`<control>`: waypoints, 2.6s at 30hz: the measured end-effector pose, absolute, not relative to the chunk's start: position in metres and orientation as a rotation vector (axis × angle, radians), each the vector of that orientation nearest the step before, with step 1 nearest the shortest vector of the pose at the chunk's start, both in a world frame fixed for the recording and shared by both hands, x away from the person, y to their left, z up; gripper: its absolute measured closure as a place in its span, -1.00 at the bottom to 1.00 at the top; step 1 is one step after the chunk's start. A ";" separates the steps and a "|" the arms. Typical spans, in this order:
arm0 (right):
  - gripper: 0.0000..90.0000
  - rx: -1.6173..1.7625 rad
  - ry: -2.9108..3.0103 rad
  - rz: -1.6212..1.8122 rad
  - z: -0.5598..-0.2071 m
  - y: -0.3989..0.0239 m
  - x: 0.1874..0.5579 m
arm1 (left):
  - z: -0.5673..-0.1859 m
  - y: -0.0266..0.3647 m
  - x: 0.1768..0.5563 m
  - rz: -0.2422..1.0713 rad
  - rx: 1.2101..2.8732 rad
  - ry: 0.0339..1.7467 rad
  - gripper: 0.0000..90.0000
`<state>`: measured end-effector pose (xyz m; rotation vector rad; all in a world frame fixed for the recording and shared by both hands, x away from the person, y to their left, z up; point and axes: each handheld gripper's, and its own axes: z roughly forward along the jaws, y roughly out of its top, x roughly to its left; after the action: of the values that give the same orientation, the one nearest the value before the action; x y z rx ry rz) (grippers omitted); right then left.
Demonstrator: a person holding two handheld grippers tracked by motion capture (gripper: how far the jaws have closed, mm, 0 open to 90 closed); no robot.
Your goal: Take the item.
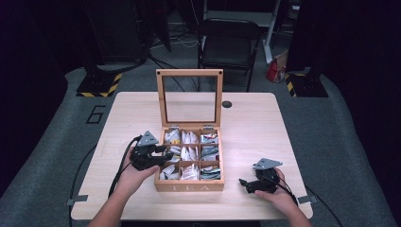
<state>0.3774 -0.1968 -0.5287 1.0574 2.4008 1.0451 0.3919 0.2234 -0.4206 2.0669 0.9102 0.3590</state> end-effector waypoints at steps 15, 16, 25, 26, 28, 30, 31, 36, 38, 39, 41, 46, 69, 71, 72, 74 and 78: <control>-0.77 1.059 2.393 1.050 -0.529 -0.197 0.377 | -0.428 0.205 0.391 0.309 2.100 0.866 0.25; -0.77 1.058 2.399 1.048 -0.529 -0.197 0.377 | -0.429 0.204 0.391 0.310 2.101 0.852 0.25; -0.77 1.057 2.394 1.050 -0.529 -0.197 0.377 | -0.438 0.201 0.391 0.290 2.115 0.854 0.28; -0.77 1.056 2.399 1.049 -0.529 -0.197 0.378 | -0.439 0.201 0.391 0.290 2.121 0.851 0.29; -0.77 1.057 2.394 1.050 -0.529 -0.197 0.377 | -0.440 0.200 0.392 0.291 2.119 0.851 0.29; -0.77 1.057 2.394 1.050 -0.529 -0.197 0.377 | -0.441 0.199 0.392 0.285 2.119 0.852 0.30; -0.77 1.057 2.394 1.050 -0.529 -0.197 0.377 | -0.441 0.199 0.392 0.290 2.123 0.850 0.30; -0.77 1.056 2.401 1.048 -0.529 -0.197 0.378 | -0.443 0.197 0.392 0.291 2.142 0.840 0.33; -0.77 1.056 2.398 1.050 -0.529 -0.197 0.378 | -0.444 0.197 0.392 0.291 2.153 0.843 0.36; -0.77 1.055 2.402 1.047 -0.529 -0.197 0.378 | -0.444 0.197 0.392 0.292 2.156 0.846 0.37; -0.77 1.055 2.403 1.048 -0.529 -0.197 0.378 | -0.444 0.197 0.392 0.306 2.161 0.849 0.43; -0.77 1.054 2.404 1.048 -0.529 -0.197 0.378 | -0.444 0.199 0.393 0.301 2.176 0.848 0.50; -0.77 1.054 2.402 1.047 -0.529 -0.197 0.378 | -0.432 0.219 0.393 0.305 2.121 0.888 0.96; -0.77 1.055 2.395 1.050 -0.529 -0.197 0.377 | -0.428 0.221 0.394 0.319 2.111 0.893 0.97; -0.77 1.055 2.395 1.050 -0.529 -0.197 0.377 | -0.428 0.221 0.394 0.319 2.111 0.893 0.97; -0.77 1.055 2.395 1.050 -0.529 -0.197 0.377 | -0.426 0.222 0.394 0.318 2.102 0.895 0.98; -0.77 1.055 2.395 1.050 -0.529 -0.197 0.377 | -0.421 0.223 0.397 0.342 2.097 0.890 0.98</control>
<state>0.3774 -0.1970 -0.5289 1.0547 2.3954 1.0496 0.3970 0.2231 -0.4213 2.0969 0.8905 0.3417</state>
